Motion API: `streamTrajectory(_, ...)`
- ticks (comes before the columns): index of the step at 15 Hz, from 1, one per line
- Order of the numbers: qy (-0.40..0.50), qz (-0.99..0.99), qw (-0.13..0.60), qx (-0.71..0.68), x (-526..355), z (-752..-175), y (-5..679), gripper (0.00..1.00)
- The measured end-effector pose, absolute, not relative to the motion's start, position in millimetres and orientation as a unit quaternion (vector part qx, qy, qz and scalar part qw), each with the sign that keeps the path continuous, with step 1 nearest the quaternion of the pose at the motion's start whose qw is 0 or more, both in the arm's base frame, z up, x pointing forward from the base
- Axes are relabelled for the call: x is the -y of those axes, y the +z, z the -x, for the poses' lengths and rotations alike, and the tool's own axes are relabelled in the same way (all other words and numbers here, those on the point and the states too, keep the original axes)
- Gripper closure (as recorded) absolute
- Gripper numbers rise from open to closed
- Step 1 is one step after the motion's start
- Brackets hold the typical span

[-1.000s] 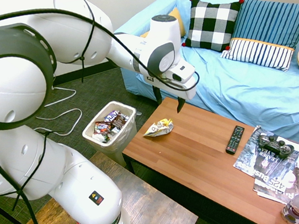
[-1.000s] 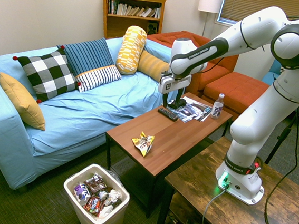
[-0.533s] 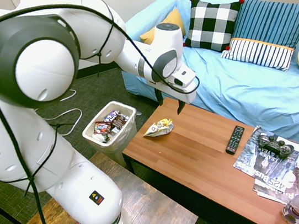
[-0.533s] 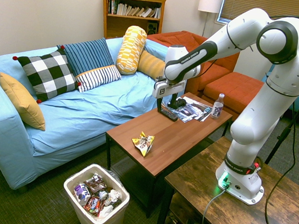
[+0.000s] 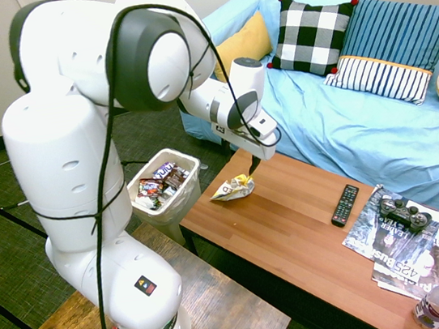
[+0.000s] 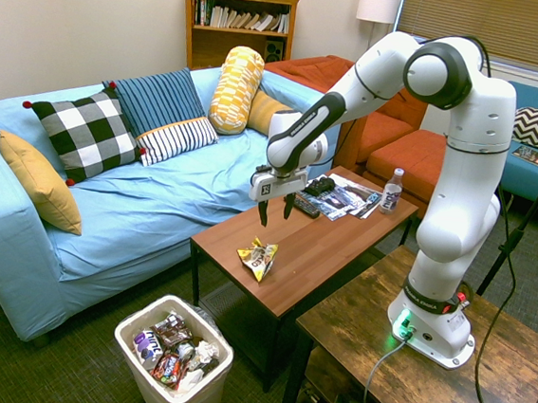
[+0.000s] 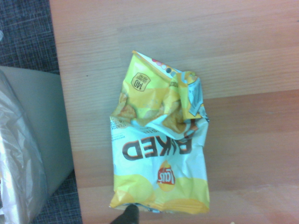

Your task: Throw the chip bag in the trash bin

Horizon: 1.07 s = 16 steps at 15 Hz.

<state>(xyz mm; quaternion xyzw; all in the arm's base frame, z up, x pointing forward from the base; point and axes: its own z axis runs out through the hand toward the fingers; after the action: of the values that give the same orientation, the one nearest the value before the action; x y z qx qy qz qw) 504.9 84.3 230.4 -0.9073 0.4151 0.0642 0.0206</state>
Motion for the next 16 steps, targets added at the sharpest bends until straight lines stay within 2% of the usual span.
streamTrajectory(8,0.119,0.889,-0.003,-0.443,-101,-547,142,0.0)
streamTrajectory(14,0.137,0.88,-0.014,-0.454,-107,-558,121,0.0)
streamTrajectory(15,0.138,0.879,-0.015,-0.456,-106,-559,117,1.0)
streamTrajectory(16,0.14,0.878,-0.016,-0.457,-105,-560,113,1.0)
